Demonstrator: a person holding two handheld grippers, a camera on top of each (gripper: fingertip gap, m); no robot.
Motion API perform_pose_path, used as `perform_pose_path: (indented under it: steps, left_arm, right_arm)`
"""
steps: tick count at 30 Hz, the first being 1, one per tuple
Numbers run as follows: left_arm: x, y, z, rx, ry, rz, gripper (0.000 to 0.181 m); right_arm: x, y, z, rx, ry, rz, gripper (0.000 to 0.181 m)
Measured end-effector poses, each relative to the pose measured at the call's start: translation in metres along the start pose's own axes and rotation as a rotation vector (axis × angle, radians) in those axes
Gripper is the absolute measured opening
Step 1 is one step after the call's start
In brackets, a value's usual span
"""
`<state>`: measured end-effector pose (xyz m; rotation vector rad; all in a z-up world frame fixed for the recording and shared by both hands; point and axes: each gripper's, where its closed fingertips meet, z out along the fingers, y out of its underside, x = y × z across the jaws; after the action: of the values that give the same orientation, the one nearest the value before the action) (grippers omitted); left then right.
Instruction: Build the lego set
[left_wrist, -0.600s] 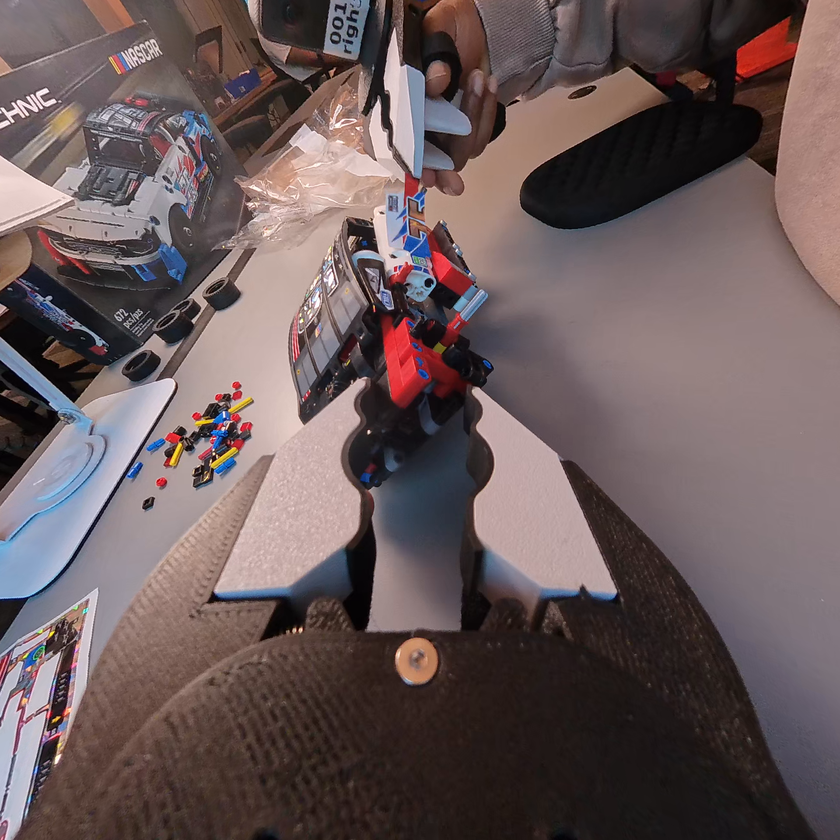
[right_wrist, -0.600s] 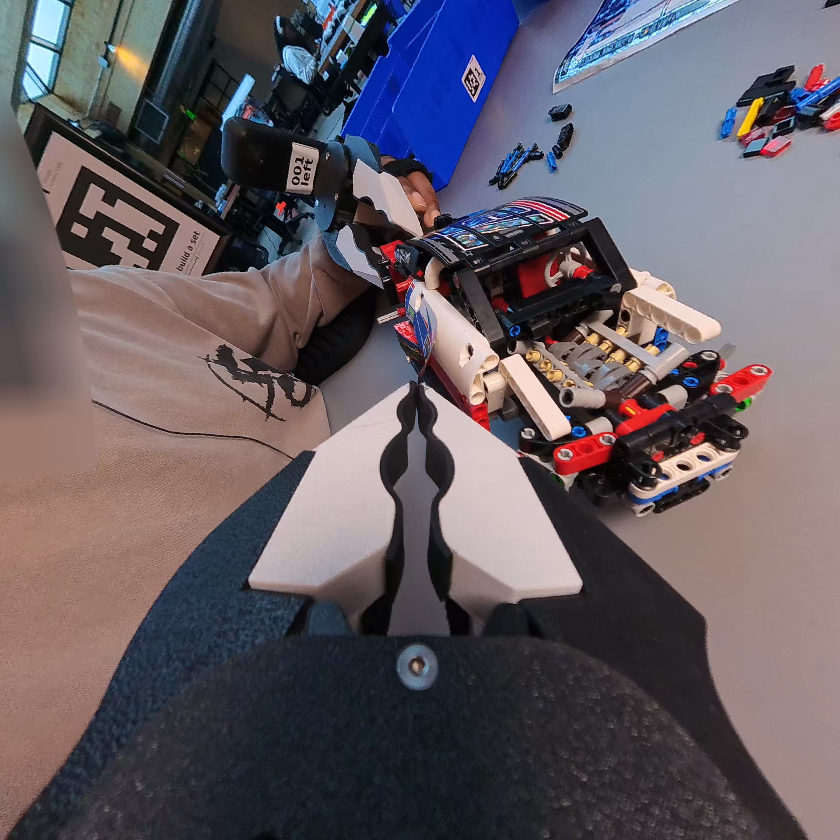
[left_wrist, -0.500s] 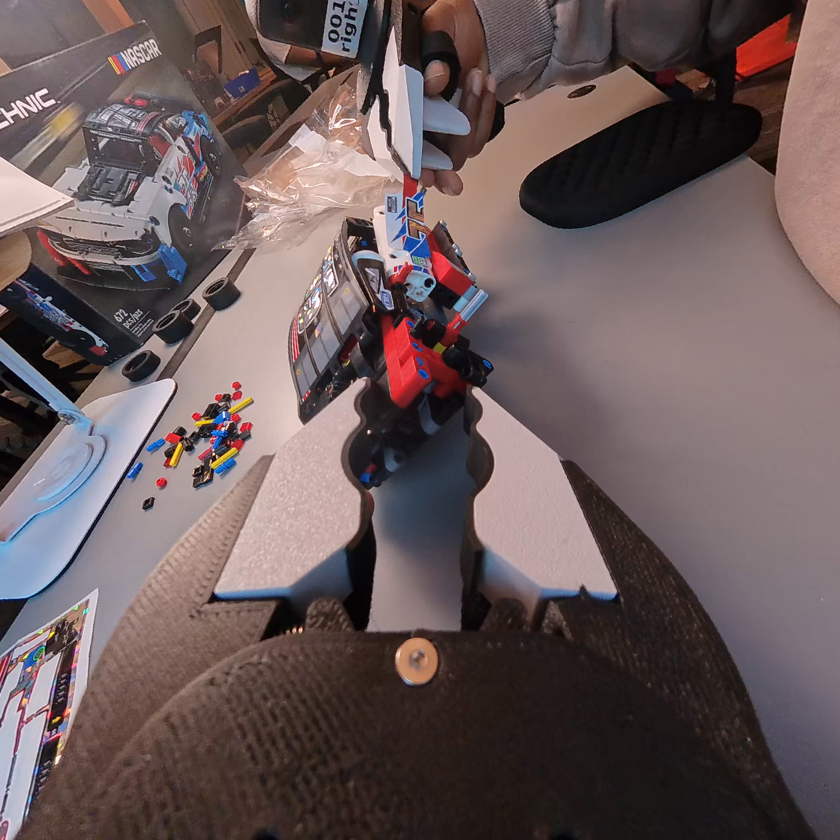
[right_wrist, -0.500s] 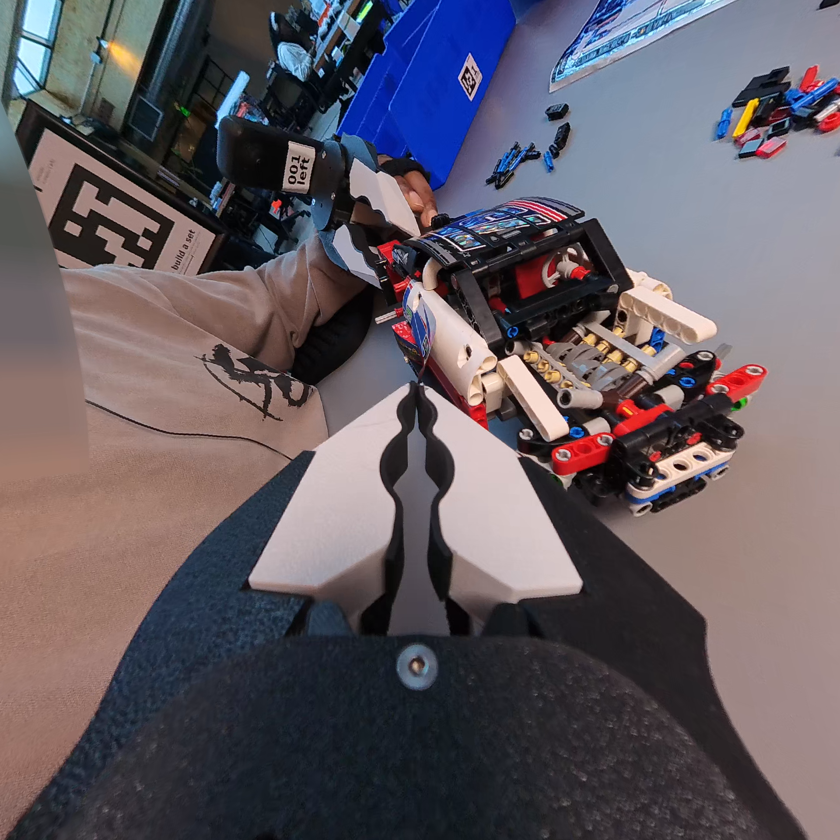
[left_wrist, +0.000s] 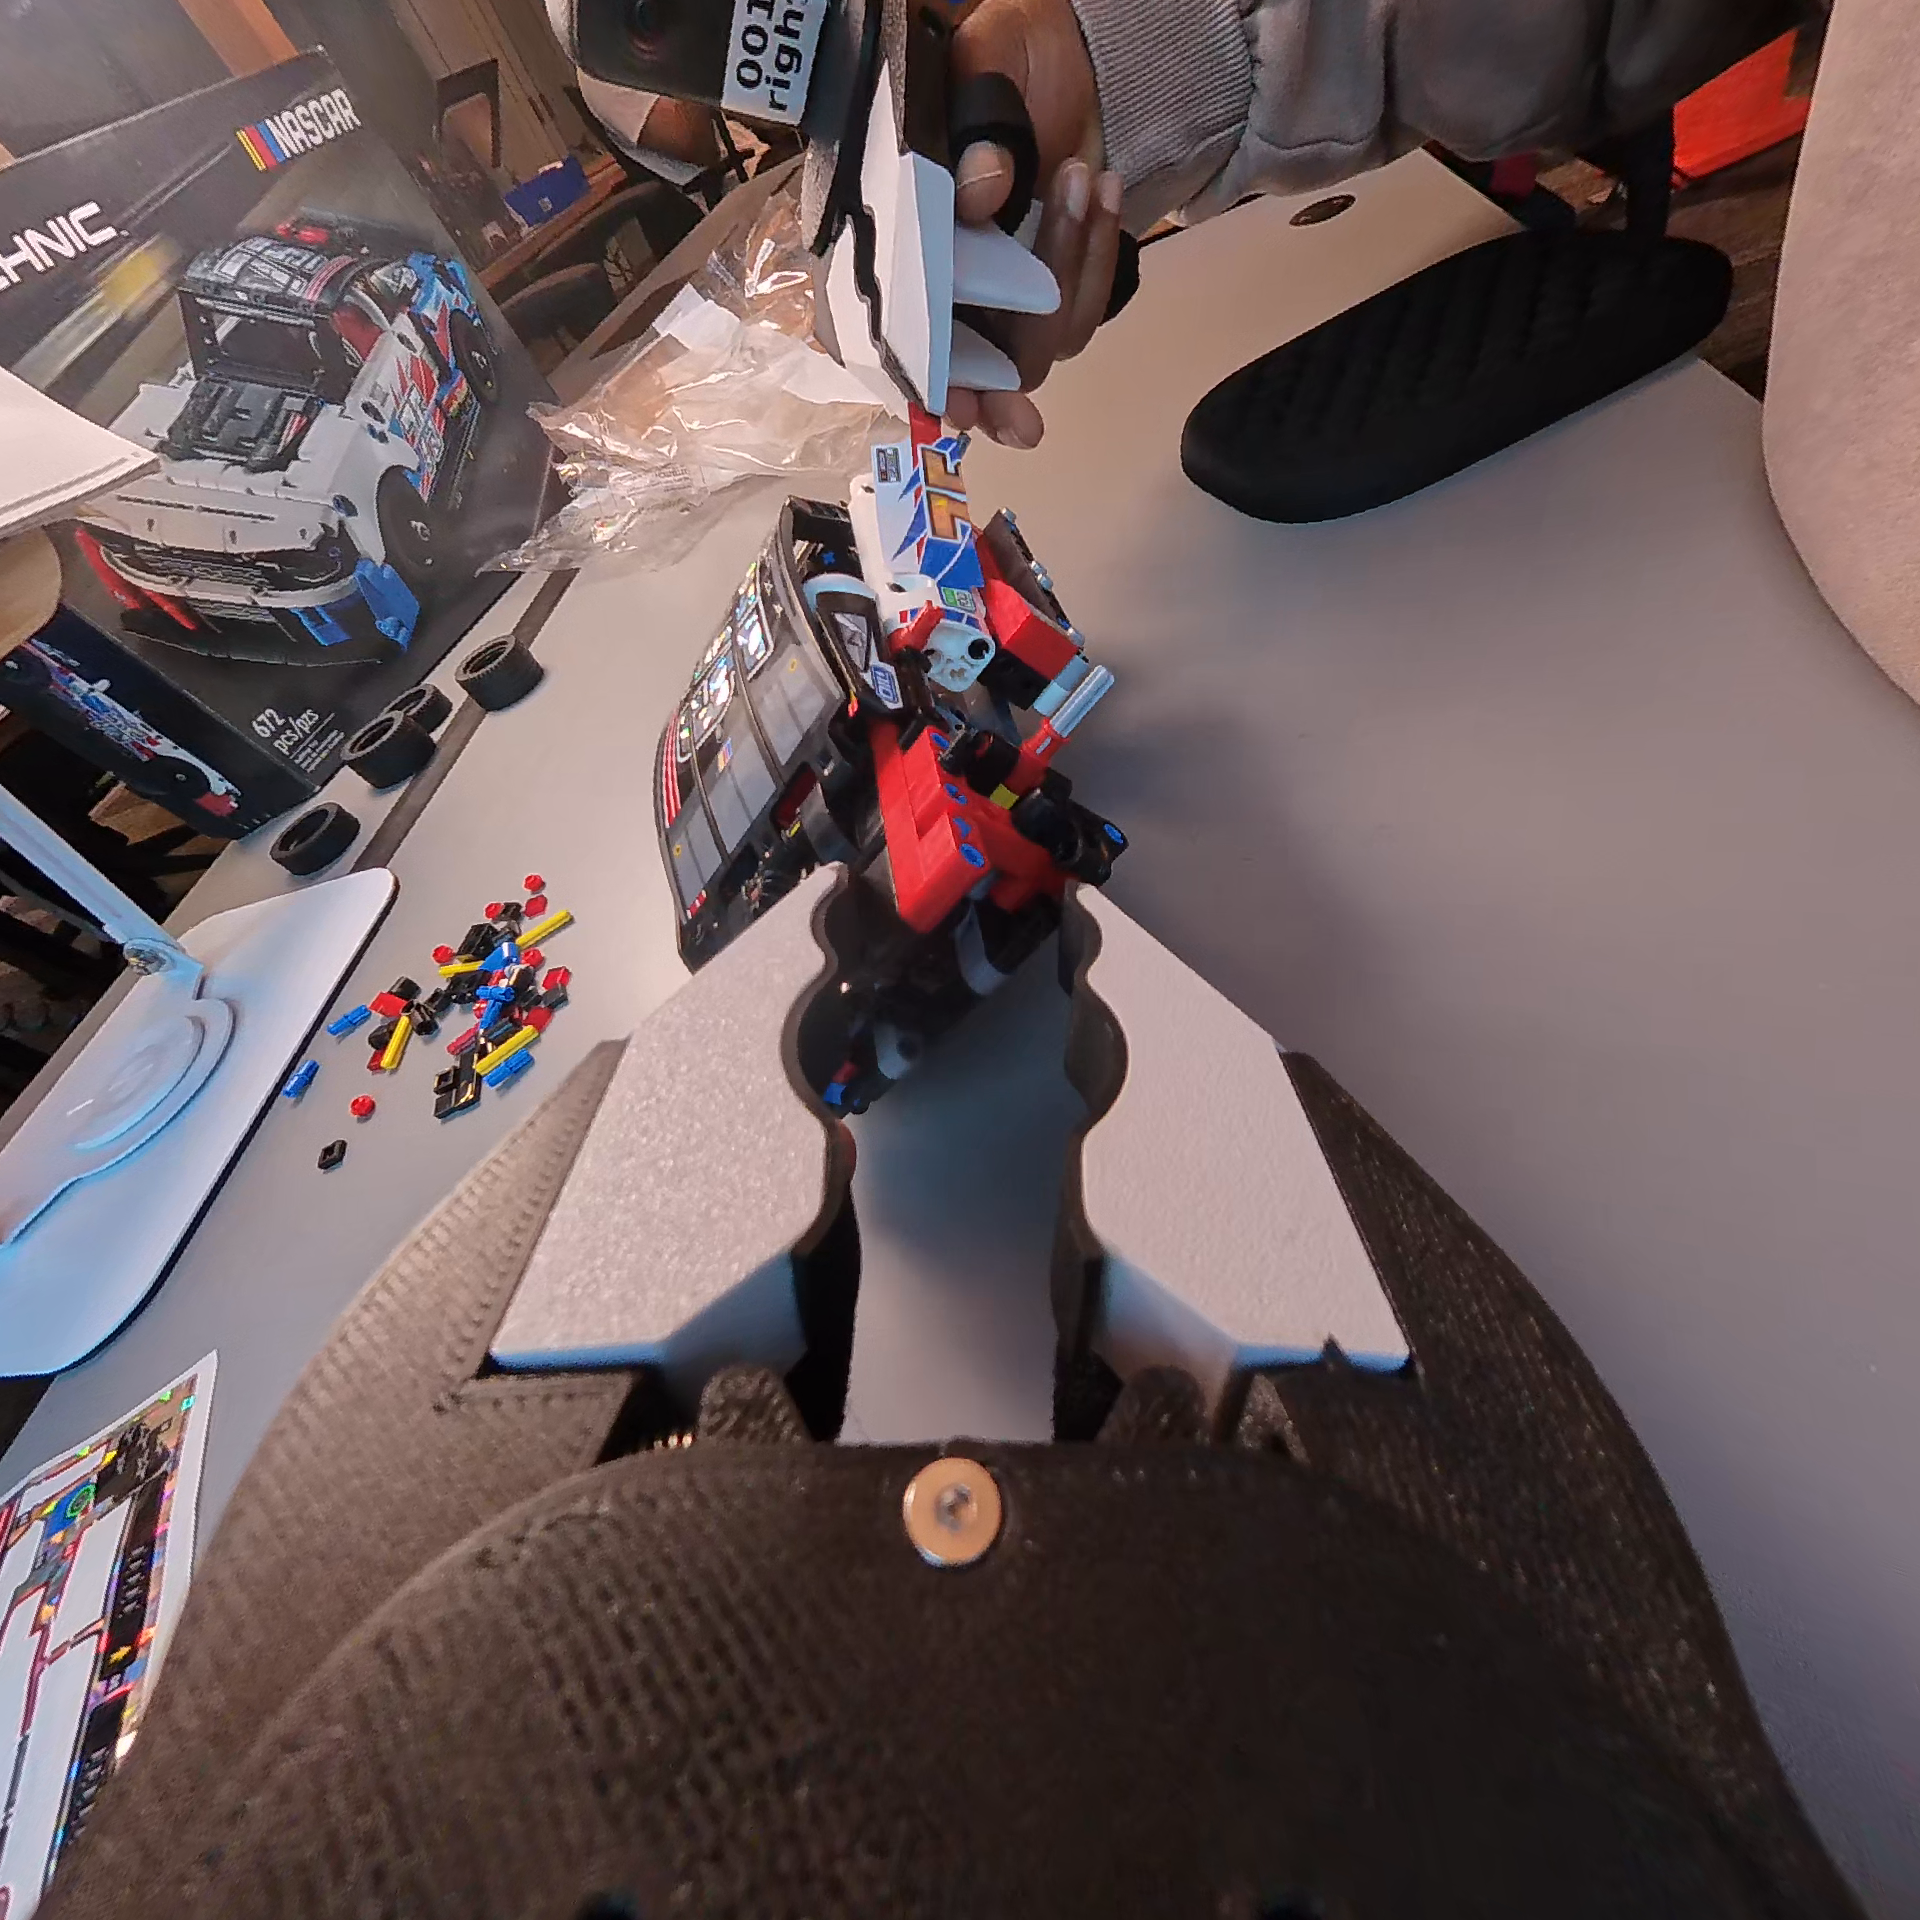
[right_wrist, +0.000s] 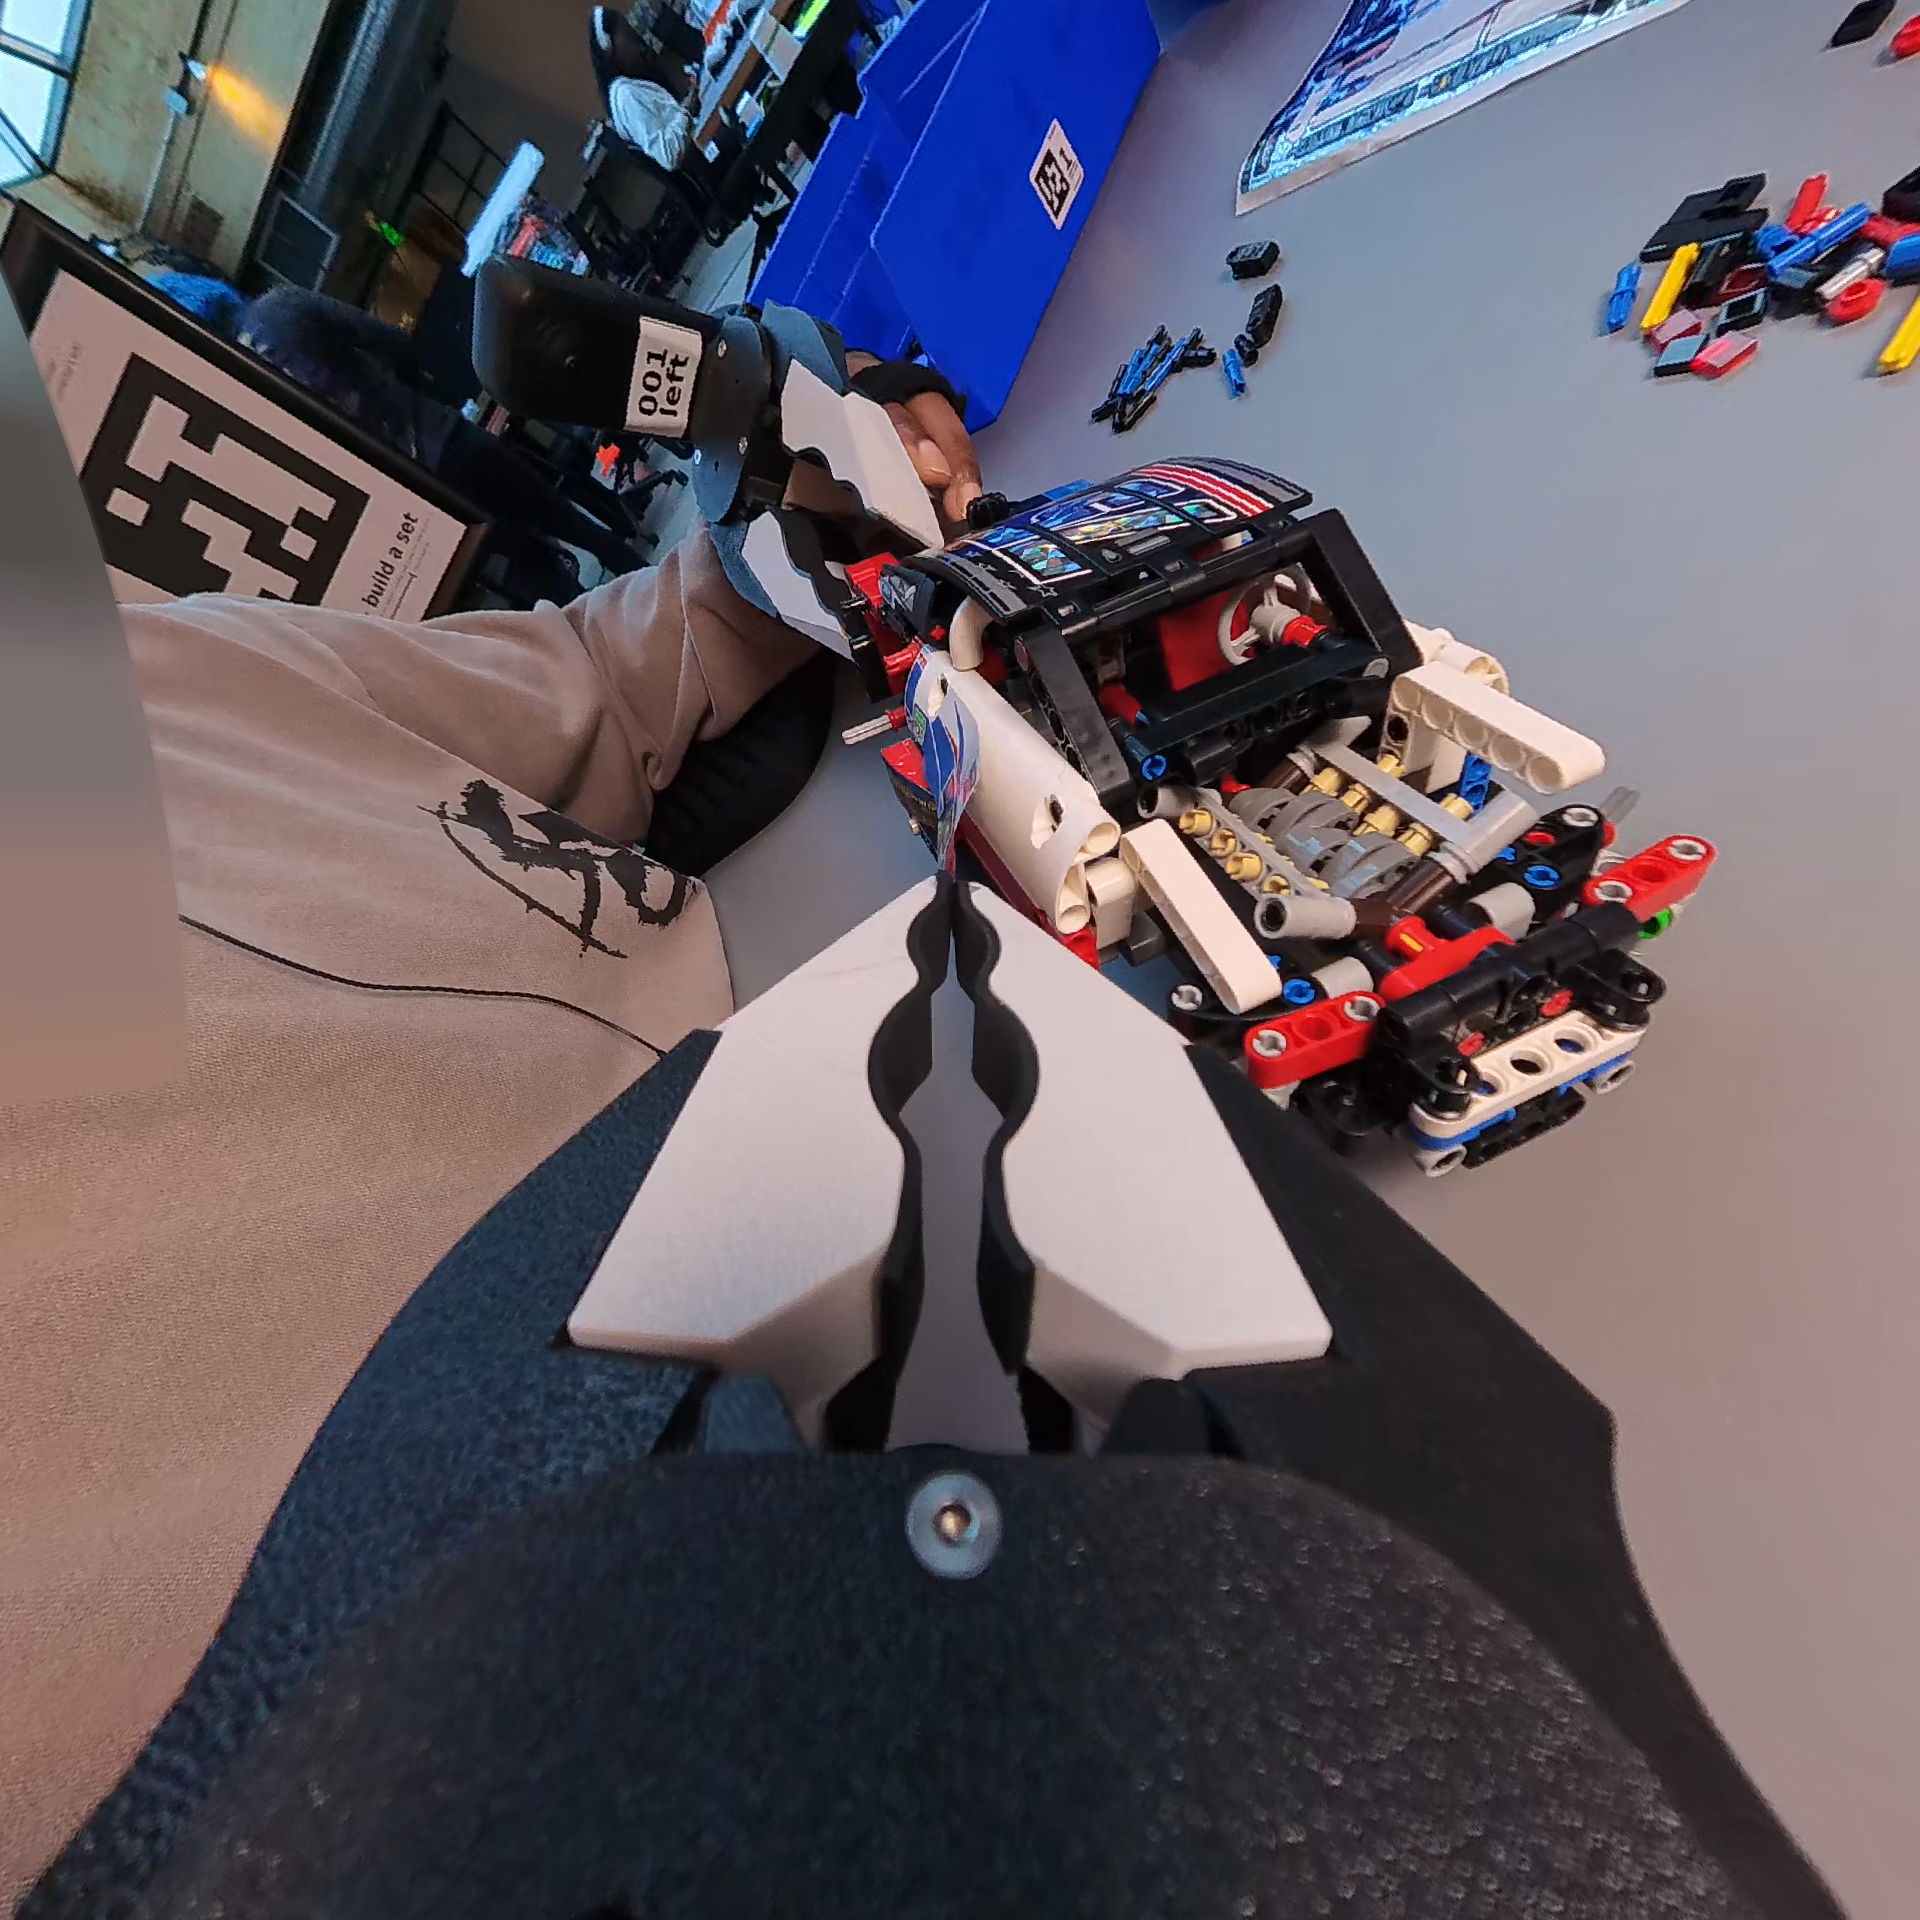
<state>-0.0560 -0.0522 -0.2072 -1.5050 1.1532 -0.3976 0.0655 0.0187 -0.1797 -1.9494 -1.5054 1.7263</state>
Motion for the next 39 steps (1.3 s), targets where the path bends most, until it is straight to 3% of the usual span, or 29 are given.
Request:
perform_pose_path:
  steps: [4,7,39]
  left_arm:
    - [0.001,0.000,0.000,0.001,0.004,0.000,0.036]
    - [0.003,0.003,0.003,-0.014,0.008,0.020,0.023]
    - [0.005,0.006,0.006,-0.026,0.012,0.013,0.024]
  right_arm:
    - [0.002,0.001,0.000,-0.003,0.005,-0.001,0.000]
    - [0.002,0.004,0.002,-0.019,0.008,-0.009,0.000]
    - [0.003,0.017,0.002,-0.056,0.049,-0.159,0.000]
